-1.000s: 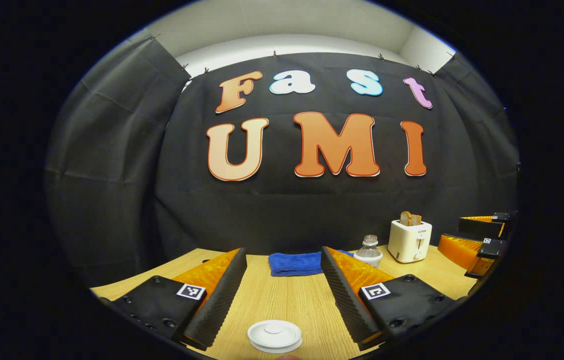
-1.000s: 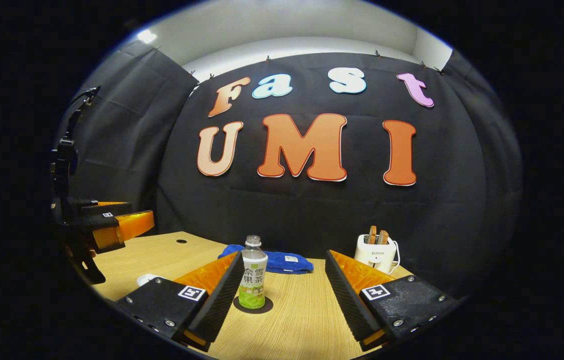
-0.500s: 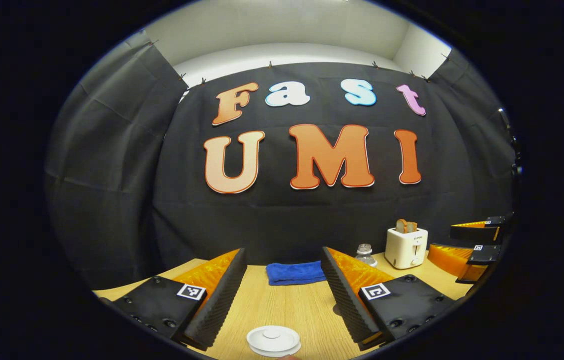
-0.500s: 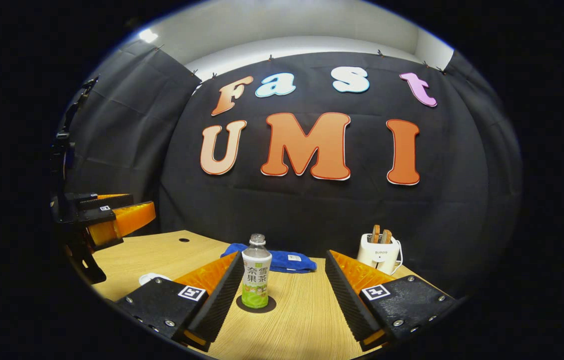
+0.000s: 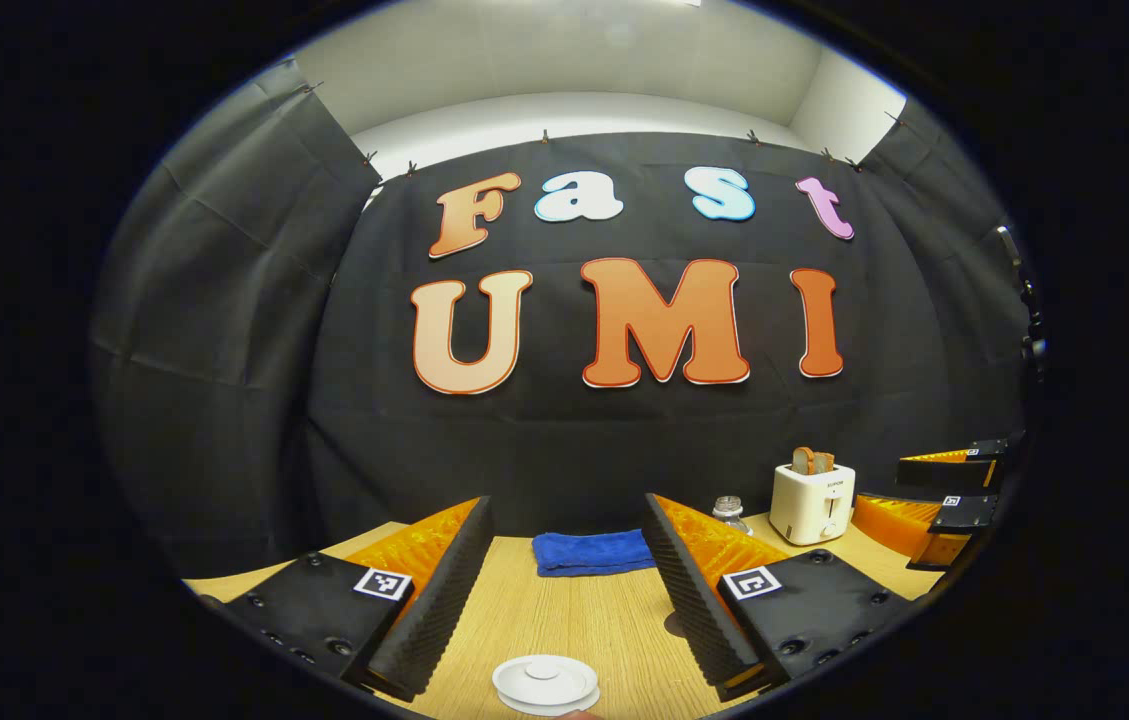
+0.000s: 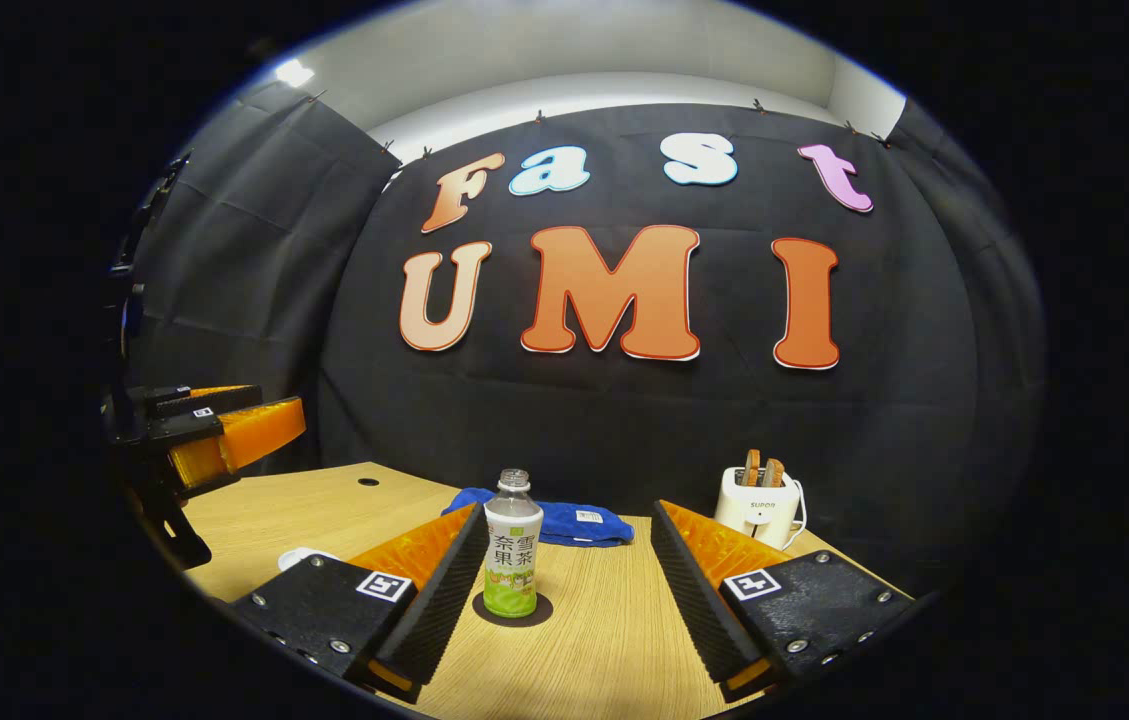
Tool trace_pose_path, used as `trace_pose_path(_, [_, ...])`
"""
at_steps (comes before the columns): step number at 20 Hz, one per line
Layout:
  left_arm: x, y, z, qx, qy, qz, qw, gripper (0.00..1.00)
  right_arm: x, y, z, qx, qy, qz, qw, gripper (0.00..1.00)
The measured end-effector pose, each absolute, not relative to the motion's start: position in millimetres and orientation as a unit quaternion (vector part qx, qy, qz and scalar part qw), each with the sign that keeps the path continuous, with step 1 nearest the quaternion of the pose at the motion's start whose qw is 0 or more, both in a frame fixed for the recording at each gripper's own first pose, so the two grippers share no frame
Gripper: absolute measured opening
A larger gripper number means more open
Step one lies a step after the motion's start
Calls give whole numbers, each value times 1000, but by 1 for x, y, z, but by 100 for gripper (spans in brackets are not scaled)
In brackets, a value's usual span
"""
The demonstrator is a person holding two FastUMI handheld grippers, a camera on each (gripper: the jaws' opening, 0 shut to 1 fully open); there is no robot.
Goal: Open the teacup lid with one hand, grasp the water bottle and pour water into the teacup with the other hand; after pouring, place the water bottle on the coaster and then close the teacup lid.
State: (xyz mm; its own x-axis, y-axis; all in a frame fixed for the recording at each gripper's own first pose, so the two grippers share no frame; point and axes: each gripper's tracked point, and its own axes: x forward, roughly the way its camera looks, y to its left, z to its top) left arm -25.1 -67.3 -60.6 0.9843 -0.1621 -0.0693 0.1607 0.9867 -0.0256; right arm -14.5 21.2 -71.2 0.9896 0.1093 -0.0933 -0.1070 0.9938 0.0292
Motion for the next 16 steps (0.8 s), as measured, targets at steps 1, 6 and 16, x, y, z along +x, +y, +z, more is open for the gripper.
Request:
trace_pose_path(1, [-25,-67,-60,-11,35,-81,996,97,-15,21,-72,12,48,54,997,98])
trace_pose_path(6, [-25,-70,-61,-11,40,-83,996,97,-16,22,-74,7,53,54,997,98])
trace_pose_path(16, [-28,-73,-59,-13,38,-87,995,97,-17,14,-74,10,53,46,998,97])
